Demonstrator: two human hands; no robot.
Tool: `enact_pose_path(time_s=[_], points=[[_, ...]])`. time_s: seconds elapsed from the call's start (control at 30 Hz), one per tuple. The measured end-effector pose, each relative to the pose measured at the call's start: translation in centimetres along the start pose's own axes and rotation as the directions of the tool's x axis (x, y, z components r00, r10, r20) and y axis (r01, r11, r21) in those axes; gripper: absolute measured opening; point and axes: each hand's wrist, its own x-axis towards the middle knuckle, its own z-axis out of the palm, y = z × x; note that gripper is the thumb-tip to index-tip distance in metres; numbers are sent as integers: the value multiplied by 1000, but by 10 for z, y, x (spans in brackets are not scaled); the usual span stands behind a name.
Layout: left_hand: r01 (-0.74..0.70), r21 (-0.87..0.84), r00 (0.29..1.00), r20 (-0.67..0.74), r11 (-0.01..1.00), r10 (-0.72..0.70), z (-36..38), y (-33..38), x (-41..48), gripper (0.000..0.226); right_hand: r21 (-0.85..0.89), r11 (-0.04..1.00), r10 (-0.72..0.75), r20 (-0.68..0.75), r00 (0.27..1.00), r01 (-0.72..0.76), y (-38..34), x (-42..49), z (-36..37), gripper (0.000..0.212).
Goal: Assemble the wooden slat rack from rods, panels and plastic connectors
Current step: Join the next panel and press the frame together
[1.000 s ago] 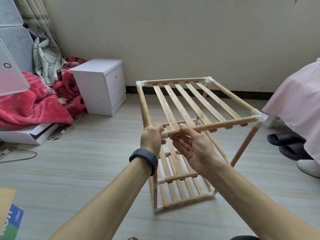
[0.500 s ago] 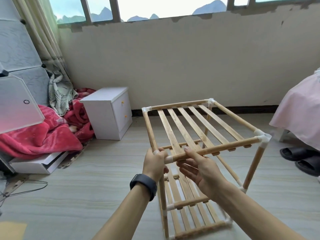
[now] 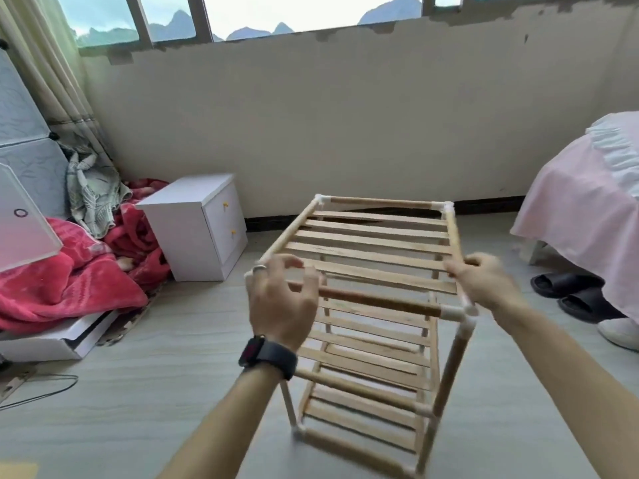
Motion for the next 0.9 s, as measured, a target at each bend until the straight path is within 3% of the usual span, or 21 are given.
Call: enact_pose_path(time_s=[0.07,0.1,0.17,0.23,0.27,0.4,0.47,0.53,0.63,0.8,0.9], points=[[36,166,962,-274,986,11,-6,-17,17,25,-328,942,-108,-111,988,66,-10,-4,-14,41],[119,200,955,-290,972,-58,-8,-29,23,30,-450,888,-181,-162,970,91,-16,-10,-16,43],[327,77,942,-102,942,-319,-10,-46,33,36,-539,818,-340,-175,924,199,-29,-29,-7,41],[517,-279,855,207,809,-475,-10,-46,41,29,-533,766,-464,-70,883,360,-43,-56,17,43],[550,-381,834,301,743,-463,-10,-44,42,27,-530,731,-497,16,868,429,-49,-70,32,48],[638,-437,764,462,634,-450,-13,-32,30,30,-595,520,-507,363,782,613,-68,-102,89,71],[705,-494,702,583,508,-408,-18,-28,21,31,-604,440,-456,487,745,665,-81,-105,102,93],[694,-521,710,609,497,-354,-18,-24,13,31,-589,411,-342,608,716,696,-91,-100,109,109],[605,-546,793,477,579,-378,-9,-18,8,37,-639,341,-309,616,724,689,-96,-97,120,98],[591,-543,803,329,596,-497,-2,-14,12,81,-654,347,-498,479,723,672,-96,-100,132,52],[567,-524,815,241,636,-527,5,-11,16,76,-650,380,-534,426,730,658,-94,-100,130,42]])
